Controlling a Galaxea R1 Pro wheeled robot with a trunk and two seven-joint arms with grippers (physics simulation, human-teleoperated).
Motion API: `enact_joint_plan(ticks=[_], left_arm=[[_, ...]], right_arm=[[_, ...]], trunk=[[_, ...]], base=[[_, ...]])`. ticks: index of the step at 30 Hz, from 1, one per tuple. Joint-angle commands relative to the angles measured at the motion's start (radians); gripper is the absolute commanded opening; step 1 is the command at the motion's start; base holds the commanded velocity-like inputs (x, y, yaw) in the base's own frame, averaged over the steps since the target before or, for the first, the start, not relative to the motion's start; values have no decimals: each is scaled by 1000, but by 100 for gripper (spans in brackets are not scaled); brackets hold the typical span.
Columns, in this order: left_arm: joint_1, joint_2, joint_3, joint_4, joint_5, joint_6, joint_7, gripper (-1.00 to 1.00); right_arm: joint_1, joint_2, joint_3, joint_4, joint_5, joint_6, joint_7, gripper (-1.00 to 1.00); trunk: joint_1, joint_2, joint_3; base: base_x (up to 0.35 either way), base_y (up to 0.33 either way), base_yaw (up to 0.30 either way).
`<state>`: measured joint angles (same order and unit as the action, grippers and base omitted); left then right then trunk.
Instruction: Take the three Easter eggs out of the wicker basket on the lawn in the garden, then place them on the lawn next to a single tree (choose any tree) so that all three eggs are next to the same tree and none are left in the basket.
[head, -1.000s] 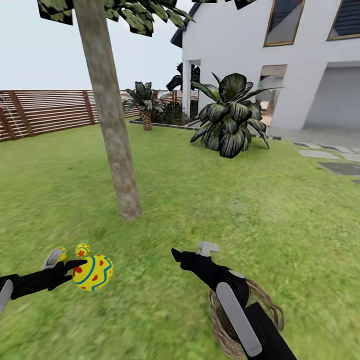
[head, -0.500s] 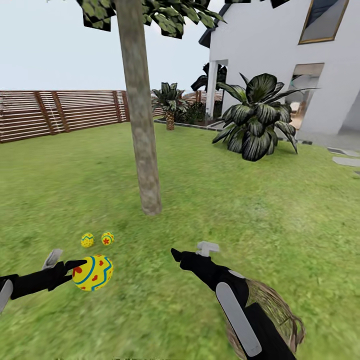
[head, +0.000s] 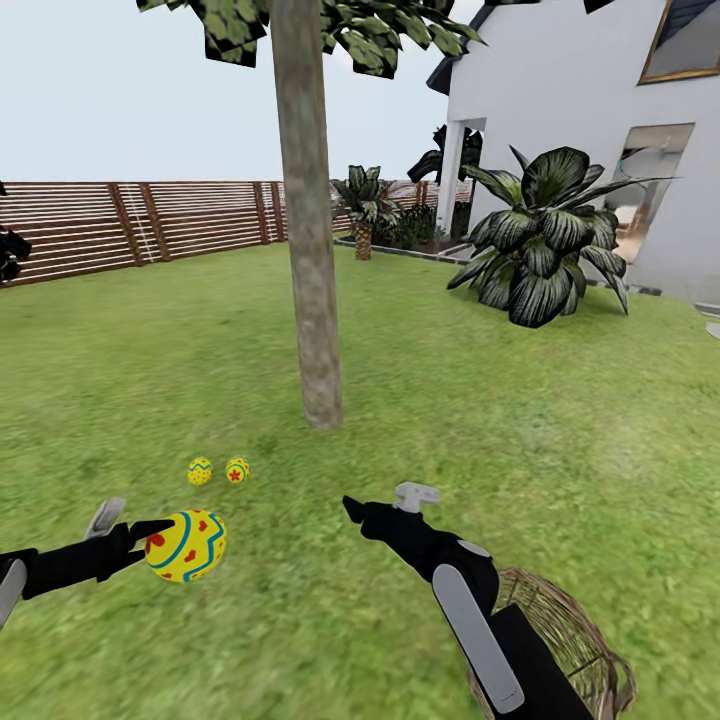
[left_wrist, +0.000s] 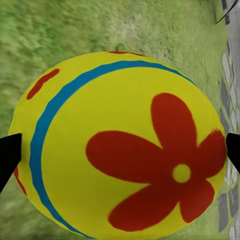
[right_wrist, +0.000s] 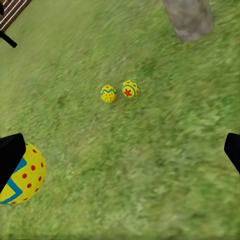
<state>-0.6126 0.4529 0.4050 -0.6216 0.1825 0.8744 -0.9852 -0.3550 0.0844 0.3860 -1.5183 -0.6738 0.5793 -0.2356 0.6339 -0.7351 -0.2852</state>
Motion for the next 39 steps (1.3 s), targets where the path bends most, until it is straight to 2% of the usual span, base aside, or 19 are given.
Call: enact_joint_plan(ticks=[1,9,15,39], left_arm=[[-1,0,2,0,0,5,-3,-100],[-1,0,2,0,2,-10,-5,-100],[-1,0,2,2,2,-27,-4,-100],[-1,1,2,3,2,-37,-3,-100]], right_arm=[[-1,0,1,-1,-10,2,-10,100],[-1,0,1,-1,-10,2,-11,100],[-1,0,1,0,-10,2,-11,100],[-1,0,2,-2,-10,1,-12,100]], trunk=[[-4,6,2],[-4,6,2],[-4,6,4],[-4,6,13]], base=[[0,0,41],[0,2,249],[107,177,267],[241,237,12]])
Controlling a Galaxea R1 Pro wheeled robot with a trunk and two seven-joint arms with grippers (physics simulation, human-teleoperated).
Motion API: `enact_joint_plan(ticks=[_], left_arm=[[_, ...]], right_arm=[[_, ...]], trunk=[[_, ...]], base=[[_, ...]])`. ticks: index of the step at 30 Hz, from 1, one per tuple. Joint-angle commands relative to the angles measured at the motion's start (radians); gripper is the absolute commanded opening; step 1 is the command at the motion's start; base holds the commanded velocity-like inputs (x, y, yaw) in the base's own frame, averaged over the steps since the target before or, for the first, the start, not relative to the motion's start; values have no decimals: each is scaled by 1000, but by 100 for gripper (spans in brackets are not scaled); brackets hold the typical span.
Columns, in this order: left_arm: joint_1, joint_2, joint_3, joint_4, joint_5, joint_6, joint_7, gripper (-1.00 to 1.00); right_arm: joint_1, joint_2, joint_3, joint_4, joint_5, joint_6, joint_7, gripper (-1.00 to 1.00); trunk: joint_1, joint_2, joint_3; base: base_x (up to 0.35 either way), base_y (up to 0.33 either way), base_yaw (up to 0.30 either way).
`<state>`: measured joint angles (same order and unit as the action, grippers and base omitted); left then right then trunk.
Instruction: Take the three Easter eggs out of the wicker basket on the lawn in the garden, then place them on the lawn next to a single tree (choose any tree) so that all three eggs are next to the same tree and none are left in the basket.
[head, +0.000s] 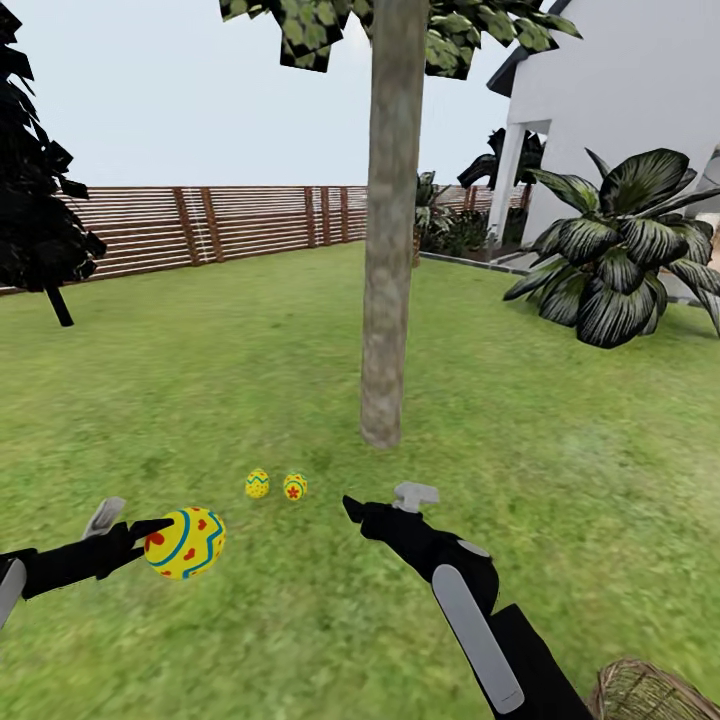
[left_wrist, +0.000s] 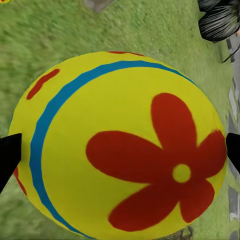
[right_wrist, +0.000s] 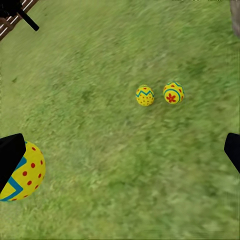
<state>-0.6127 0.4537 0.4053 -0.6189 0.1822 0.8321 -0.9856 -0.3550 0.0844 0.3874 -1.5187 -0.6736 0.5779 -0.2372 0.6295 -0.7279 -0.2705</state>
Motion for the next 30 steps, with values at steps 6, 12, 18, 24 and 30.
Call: enact_joint_plan(ticks=[6,12,18,24,30], left_arm=[[-1,0,1,1,2,1,-2,-100],[-1,-1,1,1,2,1,-2,-100],[0,-1,1,1,2,1,21,-100],[-1,-1,1,1,2,0,54,-100],[-1,-1,1,1,2,-1,54,-100]], right_arm=[[-1,0,0,-1,-11,2,-10,100],[-1,0,0,-1,-11,-1,-9,100],[-1,0,0,-1,-11,-1,-9,100],[-1,0,0,-1,-11,-1,-9,100],[-1,0,0,-1,-10,-1,-8,100]], trunk=[[1,-1,-1],[1,-1,8],[1,-1,18],[1,-1,28],[1,-1,35]], base=[[261,226,0],[279,82,0],[315,-32,0],[309,-141,0],[283,-217,0]])
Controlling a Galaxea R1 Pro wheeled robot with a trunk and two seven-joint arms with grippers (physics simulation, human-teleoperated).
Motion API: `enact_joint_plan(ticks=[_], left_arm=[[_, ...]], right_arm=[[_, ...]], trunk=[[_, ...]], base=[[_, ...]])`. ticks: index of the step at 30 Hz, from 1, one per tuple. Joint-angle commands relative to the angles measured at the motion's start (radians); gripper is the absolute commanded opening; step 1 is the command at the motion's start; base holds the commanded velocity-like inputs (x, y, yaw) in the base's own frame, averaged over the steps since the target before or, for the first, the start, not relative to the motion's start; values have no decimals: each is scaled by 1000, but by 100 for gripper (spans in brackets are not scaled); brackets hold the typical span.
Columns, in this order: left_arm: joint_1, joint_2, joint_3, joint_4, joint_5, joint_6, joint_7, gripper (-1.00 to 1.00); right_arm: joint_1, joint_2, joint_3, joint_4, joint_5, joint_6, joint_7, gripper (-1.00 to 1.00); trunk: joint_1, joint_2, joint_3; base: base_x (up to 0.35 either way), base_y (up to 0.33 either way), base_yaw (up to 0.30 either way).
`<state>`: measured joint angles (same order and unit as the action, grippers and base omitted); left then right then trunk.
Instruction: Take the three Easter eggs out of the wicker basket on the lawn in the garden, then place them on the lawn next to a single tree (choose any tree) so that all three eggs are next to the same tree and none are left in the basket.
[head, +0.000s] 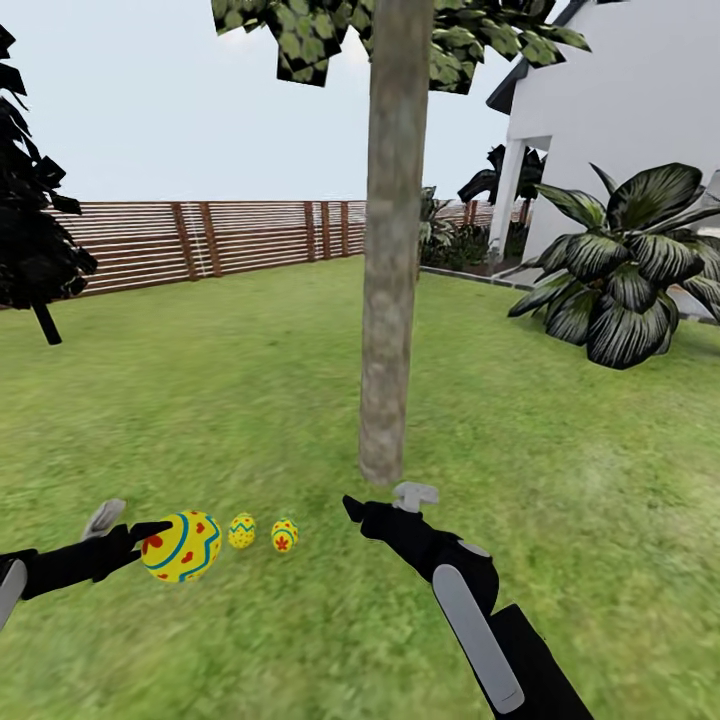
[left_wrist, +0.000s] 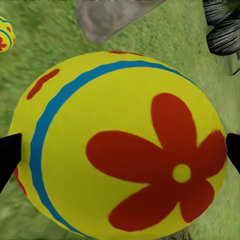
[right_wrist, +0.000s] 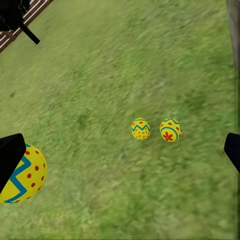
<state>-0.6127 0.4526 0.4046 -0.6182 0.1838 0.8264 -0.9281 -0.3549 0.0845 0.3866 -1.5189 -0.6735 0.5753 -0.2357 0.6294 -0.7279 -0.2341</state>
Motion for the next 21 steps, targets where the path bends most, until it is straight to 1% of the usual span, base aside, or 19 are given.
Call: enact_joint_plan(ticks=[1,4,12,18,21], left_arm=[[-1,0,2,0,0,5,-3,-100],[-1,0,2,0,1,5,-3,-100],[-1,0,3,0,1,5,-3,-100],[-1,0,3,0,1,4,-3,-100],[-1,0,3,0,1,3,-3,-100]], right_arm=[[-1,0,1,-1,-11,2,-10,100],[-1,0,0,-1,-11,2,-10,100],[-1,0,0,-1,-10,1,-10,100],[-1,0,0,-1,-10,1,-10,100],[-1,0,0,-1,-10,1,-10,100]], trunk=[[1,-1,-1],[1,-1,-1],[1,-1,-1],[1,-1,4],[1,-1,5]], base=[[281,-148,0],[289,-47,0],[308,33,1],[311,2,151],[310,0,44]])
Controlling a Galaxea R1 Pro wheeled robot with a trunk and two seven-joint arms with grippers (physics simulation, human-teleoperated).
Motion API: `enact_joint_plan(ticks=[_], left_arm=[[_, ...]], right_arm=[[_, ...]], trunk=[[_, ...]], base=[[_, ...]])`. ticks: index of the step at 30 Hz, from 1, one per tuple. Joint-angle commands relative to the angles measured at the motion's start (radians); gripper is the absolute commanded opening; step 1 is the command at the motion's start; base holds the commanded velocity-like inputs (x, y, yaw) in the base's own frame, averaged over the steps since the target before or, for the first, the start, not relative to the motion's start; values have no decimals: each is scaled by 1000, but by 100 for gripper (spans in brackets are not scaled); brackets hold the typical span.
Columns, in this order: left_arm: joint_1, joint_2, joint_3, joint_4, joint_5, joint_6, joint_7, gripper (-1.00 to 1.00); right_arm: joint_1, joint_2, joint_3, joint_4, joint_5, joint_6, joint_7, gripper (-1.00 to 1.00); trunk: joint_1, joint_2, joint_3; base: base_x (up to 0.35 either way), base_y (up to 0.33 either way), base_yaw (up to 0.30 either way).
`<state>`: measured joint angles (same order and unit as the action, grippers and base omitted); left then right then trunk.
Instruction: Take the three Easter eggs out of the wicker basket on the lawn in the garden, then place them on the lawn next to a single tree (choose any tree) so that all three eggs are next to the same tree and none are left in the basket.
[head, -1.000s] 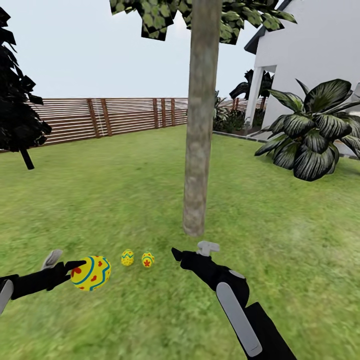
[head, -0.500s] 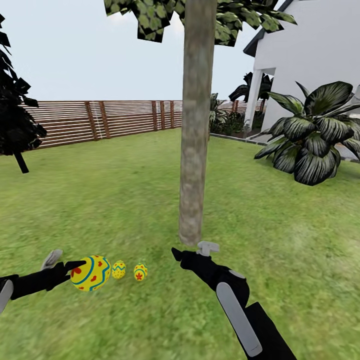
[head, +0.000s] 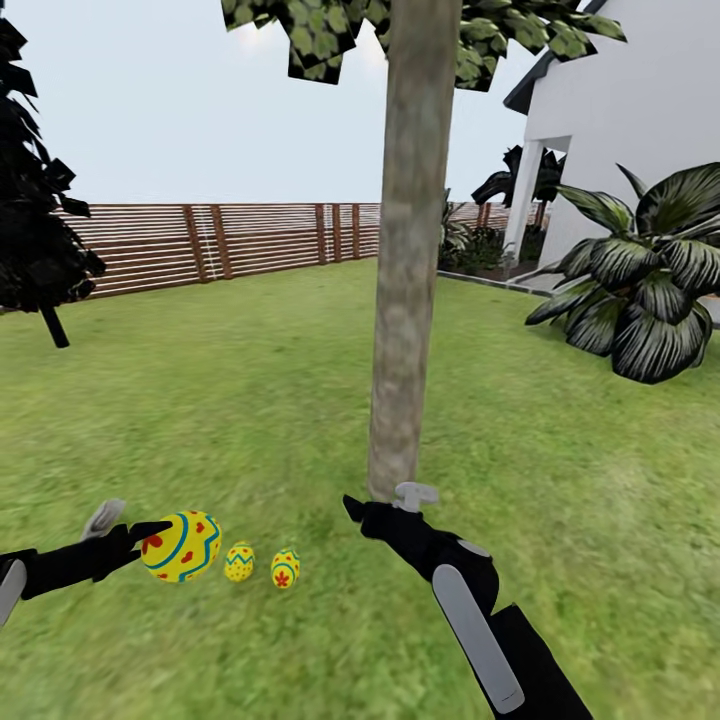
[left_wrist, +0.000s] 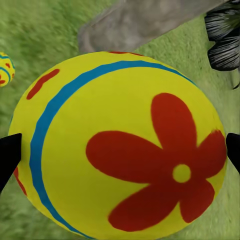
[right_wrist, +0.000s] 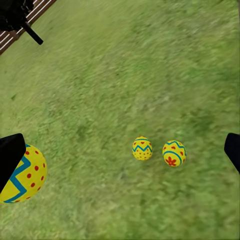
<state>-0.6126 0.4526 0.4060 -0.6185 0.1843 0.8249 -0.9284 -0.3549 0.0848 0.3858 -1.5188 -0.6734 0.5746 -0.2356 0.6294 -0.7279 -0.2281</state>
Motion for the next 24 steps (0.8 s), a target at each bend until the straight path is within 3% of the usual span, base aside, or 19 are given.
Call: enact_joint_plan(ticks=[1,24], left_arm=[[-1,0,2,0,1,5,-3,-100],[-1,-5,2,0,0,5,0,-100]], right_arm=[[-1,0,1,-1,-10,2,-10,100],[-1,0,1,-1,-11,2,-10,100]], trunk=[[1,-1,-1],[1,-1,-1]], base=[[311,0,5],[309,7,0]])
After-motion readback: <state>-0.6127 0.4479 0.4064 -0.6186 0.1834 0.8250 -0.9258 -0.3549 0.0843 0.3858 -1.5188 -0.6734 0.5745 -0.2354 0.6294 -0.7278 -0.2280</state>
